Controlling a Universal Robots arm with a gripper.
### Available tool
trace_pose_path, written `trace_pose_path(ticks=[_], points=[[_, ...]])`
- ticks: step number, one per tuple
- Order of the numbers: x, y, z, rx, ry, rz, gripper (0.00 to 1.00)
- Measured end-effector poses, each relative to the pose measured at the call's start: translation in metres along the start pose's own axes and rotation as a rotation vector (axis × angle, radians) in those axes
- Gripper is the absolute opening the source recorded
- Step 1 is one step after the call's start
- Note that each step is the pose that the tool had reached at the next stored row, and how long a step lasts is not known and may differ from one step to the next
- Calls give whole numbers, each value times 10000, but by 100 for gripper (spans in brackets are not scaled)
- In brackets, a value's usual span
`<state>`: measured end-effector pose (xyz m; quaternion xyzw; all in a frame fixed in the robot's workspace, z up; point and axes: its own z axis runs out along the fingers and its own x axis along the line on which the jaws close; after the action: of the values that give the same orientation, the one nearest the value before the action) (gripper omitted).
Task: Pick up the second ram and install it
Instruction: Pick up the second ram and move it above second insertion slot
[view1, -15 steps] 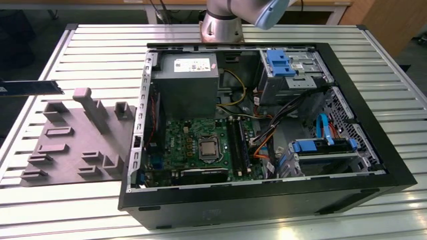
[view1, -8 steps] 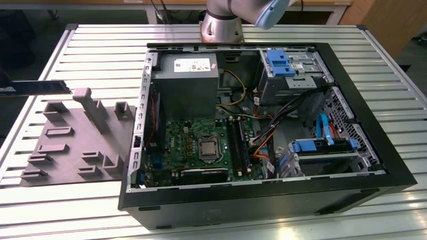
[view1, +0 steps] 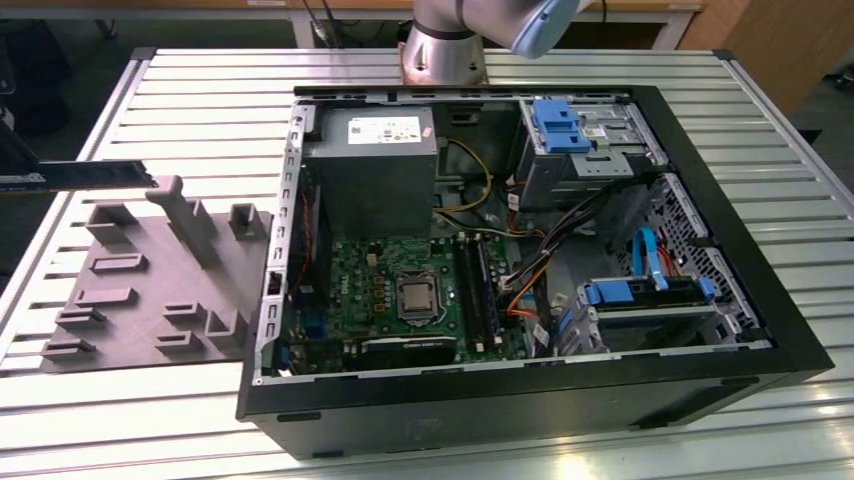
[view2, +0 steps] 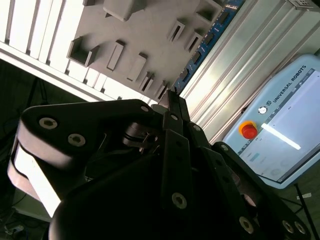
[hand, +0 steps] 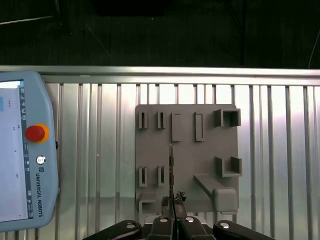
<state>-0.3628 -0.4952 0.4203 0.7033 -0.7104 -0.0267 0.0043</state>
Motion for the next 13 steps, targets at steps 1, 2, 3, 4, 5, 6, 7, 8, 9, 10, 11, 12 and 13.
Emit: trace_pose_path(ticks=[1, 2, 3, 4, 5, 6, 7, 8, 9, 10, 11, 12, 13], points=[[0, -11, 0, 0, 0, 0, 11], [0, -21, -1, 0, 0, 0, 11], [0, -31, -1, 0, 0, 0, 11], [0, -43, -2, 0, 0, 0, 11], [0, -53, -2, -1, 0, 0, 11], [-1, -63, -3, 0, 0, 0, 11], [-1, -74, -3, -1, 0, 0, 11], [-1, -85, -4, 0, 0, 0, 11], [-1, -95, -4, 0, 0, 0, 11], [-1, -105, -4, 0, -1, 0, 11], [-1, -116, -5, 0, 0, 0, 11], [-1, -126, -6, 0, 0, 0, 11], [-2, -137, -6, 0, 0, 0, 11]])
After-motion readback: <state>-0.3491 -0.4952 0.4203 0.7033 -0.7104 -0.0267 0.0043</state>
